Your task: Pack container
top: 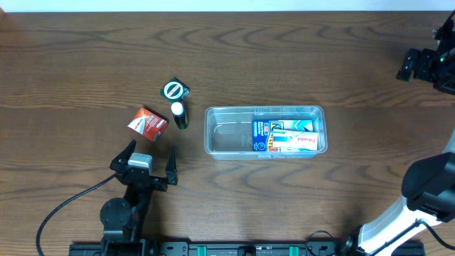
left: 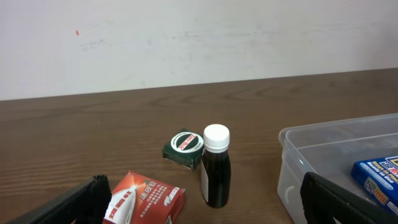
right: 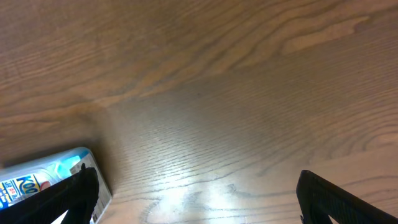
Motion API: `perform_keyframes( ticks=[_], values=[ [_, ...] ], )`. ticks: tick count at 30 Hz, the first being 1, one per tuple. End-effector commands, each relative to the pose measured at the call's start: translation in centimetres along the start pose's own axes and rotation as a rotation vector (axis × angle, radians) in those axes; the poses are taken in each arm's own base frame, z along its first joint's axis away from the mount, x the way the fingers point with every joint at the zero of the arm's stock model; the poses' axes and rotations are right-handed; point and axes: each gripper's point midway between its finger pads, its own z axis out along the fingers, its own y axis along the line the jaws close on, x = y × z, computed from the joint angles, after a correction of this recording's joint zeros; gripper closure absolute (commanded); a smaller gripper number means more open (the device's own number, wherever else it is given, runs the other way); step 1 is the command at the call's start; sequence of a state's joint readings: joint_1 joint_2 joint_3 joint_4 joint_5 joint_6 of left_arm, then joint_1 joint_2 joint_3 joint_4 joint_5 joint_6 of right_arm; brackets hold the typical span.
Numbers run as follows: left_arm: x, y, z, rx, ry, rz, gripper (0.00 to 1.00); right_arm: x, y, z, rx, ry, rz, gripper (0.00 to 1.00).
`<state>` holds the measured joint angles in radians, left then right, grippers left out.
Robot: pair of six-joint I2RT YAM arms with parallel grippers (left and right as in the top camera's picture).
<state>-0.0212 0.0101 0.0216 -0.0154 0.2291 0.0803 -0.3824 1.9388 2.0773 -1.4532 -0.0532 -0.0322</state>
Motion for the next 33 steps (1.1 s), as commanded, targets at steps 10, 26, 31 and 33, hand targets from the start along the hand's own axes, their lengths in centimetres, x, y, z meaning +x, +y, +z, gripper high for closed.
perform_keyframes(
  ticks=[10,26,31,33],
  values=[
    [0.9,0.0,0.1,0.002,0.017,0.009,0.02,-0.3,-0.2,-1.4,0.006,-0.039,0.019,0.01],
    [-3.3,-3.5,-0.6,0.213,-0.134,-0.061,0.02,-0.3,-0.2,-1.4,0.005,-0.039,0.019,0.01],
    [-4.9,-3.4,-0.8,0.209,-0.131,-0.138,0.02,-0.3,-0.2,-1.4,0.006,-0.039,0.019,0.01],
    [-5.8,-3.2,-0.7,0.196,-0.101,-0.147,0.02,-0.3,-0.2,-1.4,0.005,-0.039,0.019,0.01]
  ],
)
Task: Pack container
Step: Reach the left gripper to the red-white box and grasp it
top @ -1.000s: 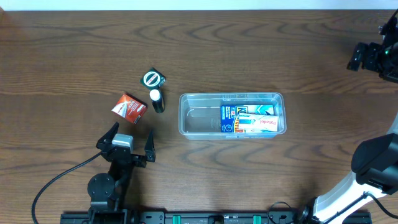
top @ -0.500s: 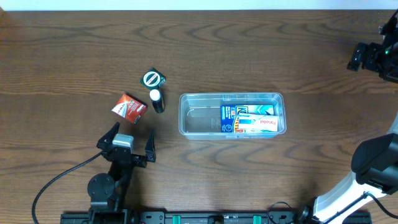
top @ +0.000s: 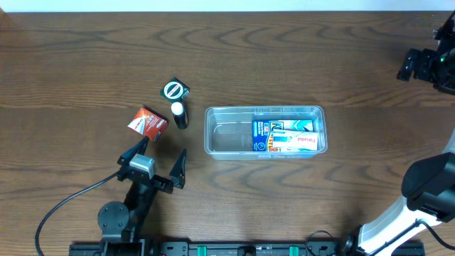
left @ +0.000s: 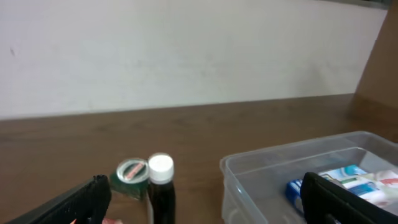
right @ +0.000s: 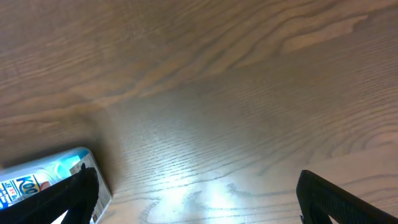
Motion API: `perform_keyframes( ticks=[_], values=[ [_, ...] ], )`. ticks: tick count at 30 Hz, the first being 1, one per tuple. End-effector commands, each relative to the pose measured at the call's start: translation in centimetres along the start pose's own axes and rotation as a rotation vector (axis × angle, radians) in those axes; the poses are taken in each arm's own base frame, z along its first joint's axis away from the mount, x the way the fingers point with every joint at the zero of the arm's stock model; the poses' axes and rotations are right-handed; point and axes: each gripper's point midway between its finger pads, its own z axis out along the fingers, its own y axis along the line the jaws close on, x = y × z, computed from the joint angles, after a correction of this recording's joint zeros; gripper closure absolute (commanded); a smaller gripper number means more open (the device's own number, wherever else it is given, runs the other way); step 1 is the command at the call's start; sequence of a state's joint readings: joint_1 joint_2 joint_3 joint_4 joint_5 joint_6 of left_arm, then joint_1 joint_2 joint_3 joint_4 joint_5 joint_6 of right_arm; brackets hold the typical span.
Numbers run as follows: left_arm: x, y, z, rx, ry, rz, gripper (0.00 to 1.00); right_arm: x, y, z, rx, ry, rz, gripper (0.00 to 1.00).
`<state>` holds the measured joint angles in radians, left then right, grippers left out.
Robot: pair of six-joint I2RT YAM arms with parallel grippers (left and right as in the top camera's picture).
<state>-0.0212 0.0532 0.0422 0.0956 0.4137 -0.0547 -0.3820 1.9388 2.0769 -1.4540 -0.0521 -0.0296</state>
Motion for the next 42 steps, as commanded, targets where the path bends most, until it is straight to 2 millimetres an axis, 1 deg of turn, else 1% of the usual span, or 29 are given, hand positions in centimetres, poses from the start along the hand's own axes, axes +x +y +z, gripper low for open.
perform_keyframes(
  ticks=[1,5,10,13,16,19,22,25,30,34,37,38,42],
  values=[
    [-3.4,-0.3,-0.1,-0.005,-0.008,-0.041,0.02,-0.3,-0.2,-1.4,0.005,-0.040,0.017,0.01],
    [-5.1,-0.1,0.7,-0.032,0.145,-0.029,0.02,-0.3,-0.2,-1.4,0.005,-0.041,0.017,0.01],
    [-6.6,0.5,2.3,-0.041,0.436,-0.010,0.02,-0.3,-0.2,-1.4,0.005,-0.040,0.017,0.01],
    [-6.9,1.9,3.1,-0.105,0.603,-0.043,0.02,-0.3,-0.2,-1.4,0.004,-0.041,0.017,0.01],
    [-6.5,3.1,3.6,-0.150,0.757,-0.037,0.02,-0.3,-0.2,-1.4,0.004,-0.040,0.017,0.01],
    [-5.5,3.6,3.6,-0.122,0.913,0.014,0.02,-0.3,-0.2,-1.4,0.005,-0.040,0.017,0.01],
    [-4.2,3.9,3.3,-0.075,1.029,0.071,0.02,-0.3,-0.2,-1.4,0.004,-0.040,0.017,0.01],
    [-2.6,5.1,2.6,-0.100,1.121,0.067,0.02,-0.3,-0.2,-1.4,0.005,-0.041,0.017,0.01],
    [-0.9,7.0,3.1,-0.132,1.171,0.015,0.02,-0.3,-0.2,-1.4,0.005,-0.040,0.017,0.01],
    [0.2,9.0,3.6,-0.148,1.194,0.006,0.02,-0.3,-0.2,-1.4,0.004,-0.040,0.017,0.01],
    [1.2,10.4,4.6,-0.150,1.199,0.010,0.02,-0.3,-0.2,-1.4,0.004,-0.041,0.017,0.01],
    [1.4,10.5,4.7,-0.142,1.203,0.020,0.02,-0.3,-0.2,-1.4,0.004,-0.041,0.017,0.01],
    [3.5,11.1,5.5,-0.069,1.254,0.080,0.02,-0.3,-0.2,-1.4,0.004,-0.040,0.017,0.01]
  ],
)
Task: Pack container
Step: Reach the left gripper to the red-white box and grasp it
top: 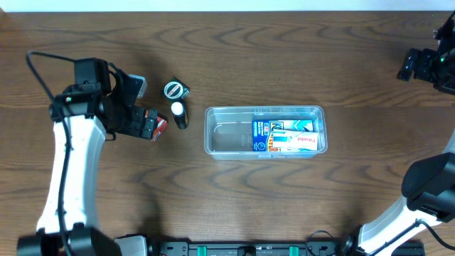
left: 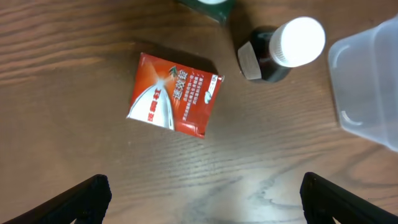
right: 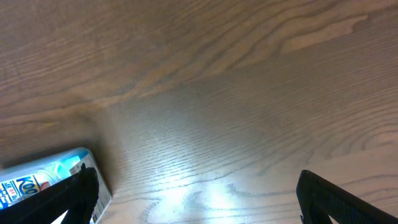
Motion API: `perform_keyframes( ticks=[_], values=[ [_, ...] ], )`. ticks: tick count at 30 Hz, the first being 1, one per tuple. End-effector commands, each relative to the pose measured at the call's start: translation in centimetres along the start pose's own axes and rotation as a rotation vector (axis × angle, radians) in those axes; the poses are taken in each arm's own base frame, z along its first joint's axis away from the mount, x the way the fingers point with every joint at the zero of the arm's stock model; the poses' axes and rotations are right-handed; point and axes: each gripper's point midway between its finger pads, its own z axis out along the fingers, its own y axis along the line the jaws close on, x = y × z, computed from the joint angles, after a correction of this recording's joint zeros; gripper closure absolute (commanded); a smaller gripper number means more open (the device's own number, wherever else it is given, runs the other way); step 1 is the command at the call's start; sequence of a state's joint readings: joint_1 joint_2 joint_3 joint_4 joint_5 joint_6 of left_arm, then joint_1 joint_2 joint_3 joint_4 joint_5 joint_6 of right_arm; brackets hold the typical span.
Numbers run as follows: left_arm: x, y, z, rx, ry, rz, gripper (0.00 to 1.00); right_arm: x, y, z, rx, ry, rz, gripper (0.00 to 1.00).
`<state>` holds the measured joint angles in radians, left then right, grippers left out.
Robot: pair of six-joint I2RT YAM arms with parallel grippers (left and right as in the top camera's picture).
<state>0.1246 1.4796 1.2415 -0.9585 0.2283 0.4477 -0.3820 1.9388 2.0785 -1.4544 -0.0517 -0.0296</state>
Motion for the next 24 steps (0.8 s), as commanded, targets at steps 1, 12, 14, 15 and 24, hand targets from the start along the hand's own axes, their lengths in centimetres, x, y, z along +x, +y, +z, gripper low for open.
perform_keyframes(
  ticks=[1,12,14,15,24],
  values=[
    [-0.3,0.6,1.6,0.010,0.037,0.094,0.02,-0.3,-0.2,-1.4,0.004,-0.039,0.017,0.01],
    [0.3,1.7,8.3,0.066,0.150,0.117,0.02,-0.3,-0.2,-1.4,0.004,-0.039,0.017,0.01],
    [0.3,1.8,9.2,0.075,0.158,0.166,0.02,-0.3,-0.2,-1.4,0.004,-0.039,0.017,0.01],
    [0.3,1.9,9.5,0.076,0.157,0.184,0.02,-0.3,-0.2,-1.4,0.004,-0.039,0.017,0.01],
    [-0.9,5.1,10.4,-0.075,0.142,0.224,0.02,-0.3,-0.2,-1.4,0.004,-0.039,0.017,0.01]
  ],
)
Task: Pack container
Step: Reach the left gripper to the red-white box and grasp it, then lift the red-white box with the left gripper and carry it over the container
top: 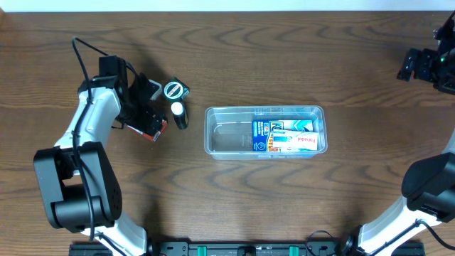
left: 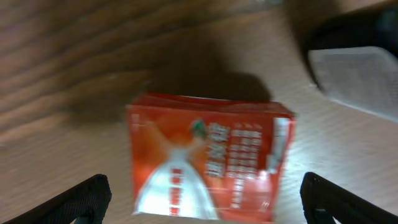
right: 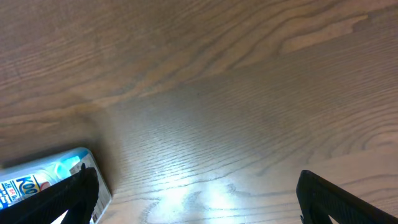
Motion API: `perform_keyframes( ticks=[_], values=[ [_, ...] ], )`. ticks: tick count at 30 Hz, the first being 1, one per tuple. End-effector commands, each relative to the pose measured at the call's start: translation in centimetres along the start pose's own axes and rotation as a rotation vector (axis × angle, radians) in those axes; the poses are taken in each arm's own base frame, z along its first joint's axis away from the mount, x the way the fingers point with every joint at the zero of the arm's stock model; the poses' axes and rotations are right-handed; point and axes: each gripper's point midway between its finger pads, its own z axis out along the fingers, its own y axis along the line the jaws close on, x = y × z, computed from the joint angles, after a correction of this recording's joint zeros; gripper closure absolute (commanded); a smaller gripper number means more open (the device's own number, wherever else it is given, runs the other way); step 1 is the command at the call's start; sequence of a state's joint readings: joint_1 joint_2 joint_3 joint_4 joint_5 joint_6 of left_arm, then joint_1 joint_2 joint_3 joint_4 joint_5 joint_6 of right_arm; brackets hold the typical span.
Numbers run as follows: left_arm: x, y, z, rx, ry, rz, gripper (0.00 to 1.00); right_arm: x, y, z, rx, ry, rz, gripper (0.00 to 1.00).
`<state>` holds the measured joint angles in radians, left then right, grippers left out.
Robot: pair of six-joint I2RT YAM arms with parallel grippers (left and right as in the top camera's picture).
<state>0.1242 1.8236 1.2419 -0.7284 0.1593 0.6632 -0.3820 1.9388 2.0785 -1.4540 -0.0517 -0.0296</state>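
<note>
A red and white box [left: 208,158] lies flat on the table, blurred and filling the left wrist view. My left gripper [left: 202,208] hangs open just over it, one finger on each side; overhead, this left gripper [top: 144,114] covers most of the red box [top: 153,129]. A dark bottle with a white cap [top: 178,114] and a green round-topped tin [top: 175,90] stand just to the right. The clear container [top: 227,110] holds a blue box and a white carton [top: 284,136]. My right gripper [right: 199,199] is open over bare wood.
The right arm [top: 426,67] sits at the table's far right edge, away from the container. A corner of a blue and white packet [right: 43,180] shows at the lower left of the right wrist view. The container's left half holds nothing.
My left gripper has come down close over the red box, which now fills its view between the open fingers. The right arm has not moved.
My left gripper first rested open near the table's front edge, facing the box, bottle and tin. It then stood slightly higher, then looked straight down on the red box from above. Now it is low, straddling the box. Nothing else has shifted.
</note>
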Motion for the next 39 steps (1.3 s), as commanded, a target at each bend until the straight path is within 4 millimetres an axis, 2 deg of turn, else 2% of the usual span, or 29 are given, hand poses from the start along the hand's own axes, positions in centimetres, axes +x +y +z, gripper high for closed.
perform_keyframes(
  ticks=[1,5,10,21,27,33,39],
  values=[
    [-0.1,1.9,-0.2,-0.073,0.009,0.017,0.02,-0.3,-0.2,-1.4,0.004,-0.039,0.017,0.01],
    [-0.1,2.1,0.4,-0.070,0.012,0.011,0.02,-0.3,-0.2,-1.4,0.004,-0.039,0.017,0.01],
    [0.1,1.0,1.5,0.000,0.021,0.009,0.02,-0.3,-0.2,-1.4,0.004,-0.039,0.017,0.01],
    [0.3,0.8,1.6,0.007,0.031,0.008,0.02,-0.3,-0.2,-1.4,0.004,-0.039,0.017,0.01],
    [0.1,0.9,1.1,-0.002,0.018,0.010,0.02,-0.3,-0.2,-1.4,0.004,-0.039,0.017,0.01],
    [-0.4,1.1,-0.3,-0.023,-0.014,0.011,0.02,-0.3,-0.2,-1.4,0.004,-0.039,0.017,0.01],
    [-0.2,0.3,-0.5,0.012,-0.009,0.007,0.02,-0.3,-0.2,-1.4,0.004,-0.039,0.017,0.01]
  ],
)
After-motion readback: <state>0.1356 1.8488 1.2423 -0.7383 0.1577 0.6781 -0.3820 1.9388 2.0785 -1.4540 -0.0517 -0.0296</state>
